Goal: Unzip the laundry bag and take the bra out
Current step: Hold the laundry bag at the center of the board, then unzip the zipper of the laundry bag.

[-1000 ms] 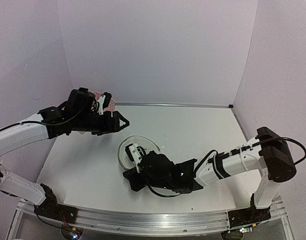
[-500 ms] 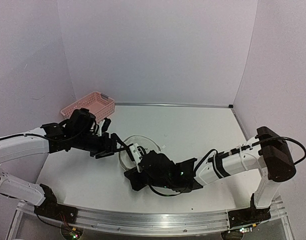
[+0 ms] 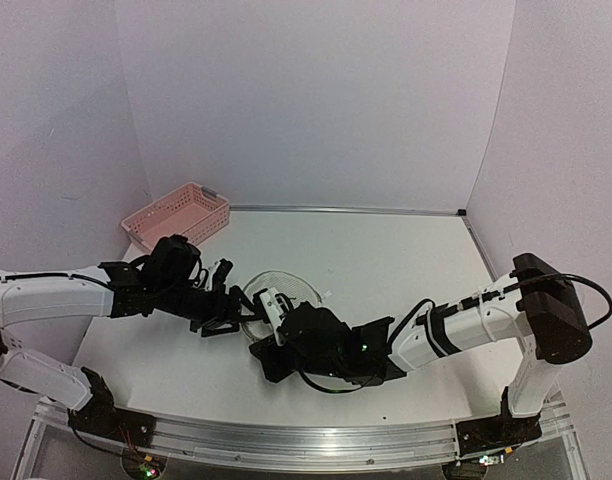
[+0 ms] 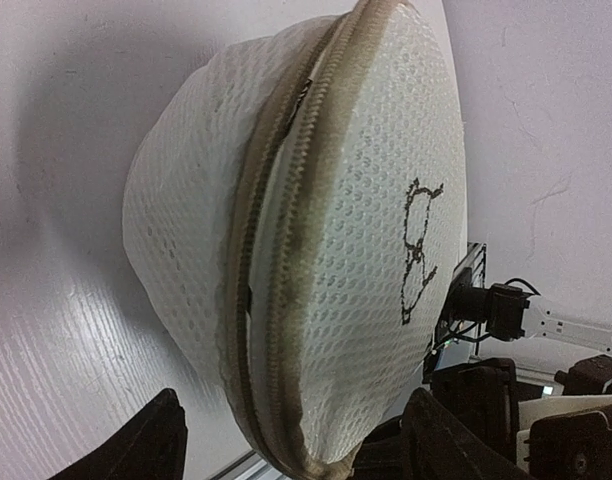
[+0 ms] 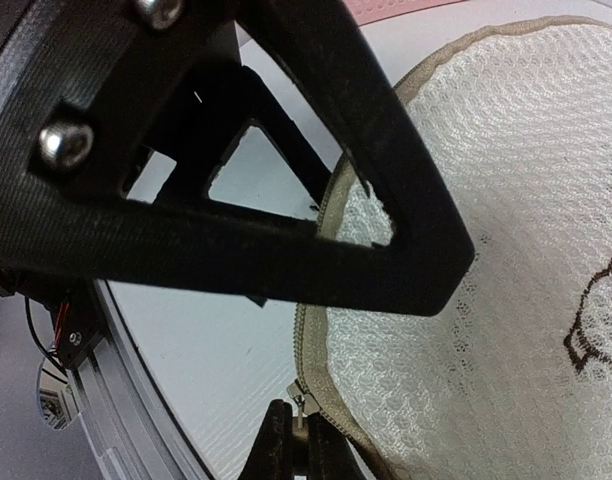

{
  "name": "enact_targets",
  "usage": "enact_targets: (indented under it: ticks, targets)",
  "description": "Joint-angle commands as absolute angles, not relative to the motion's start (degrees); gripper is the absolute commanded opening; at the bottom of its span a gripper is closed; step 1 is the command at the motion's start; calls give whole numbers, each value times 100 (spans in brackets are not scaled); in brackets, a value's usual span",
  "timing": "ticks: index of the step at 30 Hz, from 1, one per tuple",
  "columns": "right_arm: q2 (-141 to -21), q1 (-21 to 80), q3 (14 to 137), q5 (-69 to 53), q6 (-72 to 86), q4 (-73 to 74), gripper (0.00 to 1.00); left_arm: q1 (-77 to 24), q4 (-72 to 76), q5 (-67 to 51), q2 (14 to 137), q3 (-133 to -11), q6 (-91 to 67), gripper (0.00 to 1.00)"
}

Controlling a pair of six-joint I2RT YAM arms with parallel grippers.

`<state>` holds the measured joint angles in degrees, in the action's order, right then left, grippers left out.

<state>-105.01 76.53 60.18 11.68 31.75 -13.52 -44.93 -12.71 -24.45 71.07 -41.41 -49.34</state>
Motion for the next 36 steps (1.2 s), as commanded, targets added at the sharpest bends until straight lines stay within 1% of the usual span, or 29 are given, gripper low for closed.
enact_targets:
  ticks: [1, 6, 11, 15, 16, 17, 23, 27, 31, 36]
  targets:
    - [-10338, 7640, 5984, 1247, 3223, -1546, 0, -4480, -751, -2715, 7137, -4139, -4988, 70]
    - [-10337, 7638, 5965, 1240, 3251, -1564, 0, -4476, -693, -2833, 7215, -4166, -4957, 50]
    - [-10294, 7640, 5920, 1261, 3260, -1581, 0, -4487, -630, -2868, 7181, -4140, -4953, 34]
    - [-10276, 7639, 5892, 1239, 3270, -1599, 0, -4482, -573, -2931, 7204, -4148, -4948, 11]
    - [-10268, 7638, 5877, 1244, 3274, -1600, 0, -4478, -566, -2942, 7213, -4148, -4941, 4]
    - [-10254, 7638, 5847, 1242, 3277, -1600, 0, -4482, -563, -2944, 7209, -4141, -4944, 0]
    - [-9915, 7638, 5422, 1275, 3474, -1615, 0, -4483, -569, -2892, 7080, -4117, -4908, 0]
    - [-9544, 7638, 4828, 1474, 3683, -1608, 0, -4480, -553, -2946, 7075, -4154, -4818, 0]
    - [-9171, 7638, 4303, 1866, 3814, -1545, 0, -4478, -565, -3098, 7035, -4266, -4636, 0]
    - [-8796, 7625, 3977, 2534, 3811, -1087, 0, -4482, -571, -3310, 7035, -4446, -4368, 0]
